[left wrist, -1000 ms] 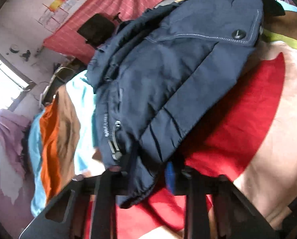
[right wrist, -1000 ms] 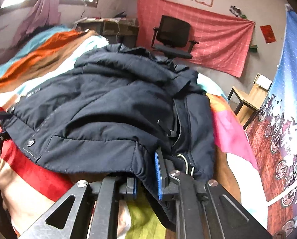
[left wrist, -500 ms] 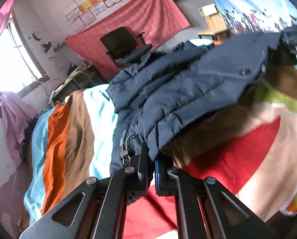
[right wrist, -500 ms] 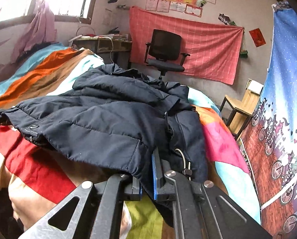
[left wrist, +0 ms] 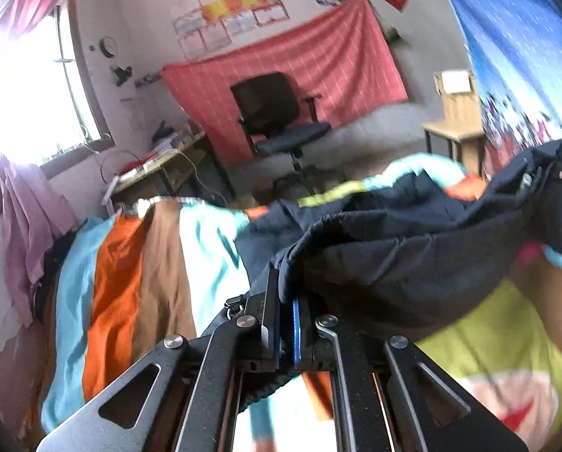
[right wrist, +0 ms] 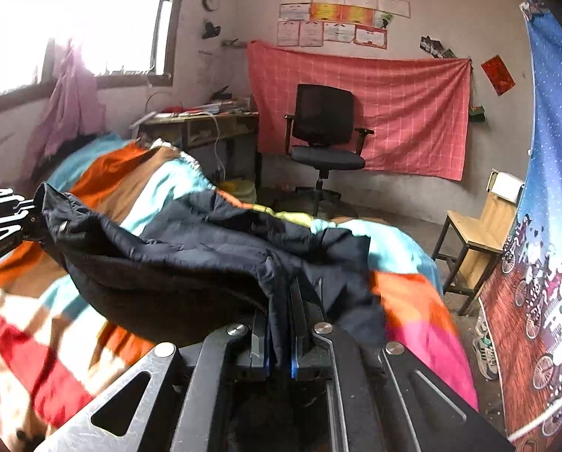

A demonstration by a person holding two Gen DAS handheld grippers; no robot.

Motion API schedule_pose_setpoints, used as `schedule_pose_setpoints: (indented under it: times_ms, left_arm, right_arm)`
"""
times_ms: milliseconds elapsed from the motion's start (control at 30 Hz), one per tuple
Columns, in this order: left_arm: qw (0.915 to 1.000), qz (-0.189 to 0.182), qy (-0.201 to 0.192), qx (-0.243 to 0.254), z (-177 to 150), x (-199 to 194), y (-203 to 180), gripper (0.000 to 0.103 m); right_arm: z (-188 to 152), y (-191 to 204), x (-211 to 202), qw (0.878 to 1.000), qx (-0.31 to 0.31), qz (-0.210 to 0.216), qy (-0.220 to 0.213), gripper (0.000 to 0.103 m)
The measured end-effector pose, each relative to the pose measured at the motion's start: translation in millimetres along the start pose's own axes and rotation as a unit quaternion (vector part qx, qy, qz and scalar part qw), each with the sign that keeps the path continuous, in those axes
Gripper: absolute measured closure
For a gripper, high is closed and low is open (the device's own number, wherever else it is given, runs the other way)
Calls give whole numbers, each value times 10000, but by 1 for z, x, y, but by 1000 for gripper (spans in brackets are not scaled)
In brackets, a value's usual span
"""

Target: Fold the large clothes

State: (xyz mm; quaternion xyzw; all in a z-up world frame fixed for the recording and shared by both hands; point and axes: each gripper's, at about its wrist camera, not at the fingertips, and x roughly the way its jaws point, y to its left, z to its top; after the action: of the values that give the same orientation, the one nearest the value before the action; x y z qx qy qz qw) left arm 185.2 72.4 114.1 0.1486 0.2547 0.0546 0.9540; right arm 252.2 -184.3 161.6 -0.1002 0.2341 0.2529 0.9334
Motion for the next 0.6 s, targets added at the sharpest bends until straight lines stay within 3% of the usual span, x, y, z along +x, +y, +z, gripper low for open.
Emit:
schedule_pose_setpoints:
  times_ms: [133, 300, 600]
  left_arm:
    - [9994, 126, -259, -200, 43, 38, 15, 99]
    - [9992, 204, -148, -315, 80, 89, 31, 100]
    - [9986, 405, 35, -345, 97, 171, 41, 100]
  right_arm:
    - [43, -17, 40, 9999, 45, -63, 69, 96]
    - [80, -32, 103, 9994, 36, -144, 302, 96]
    - [108, -48, 196, 9976, 71, -331, 609, 96]
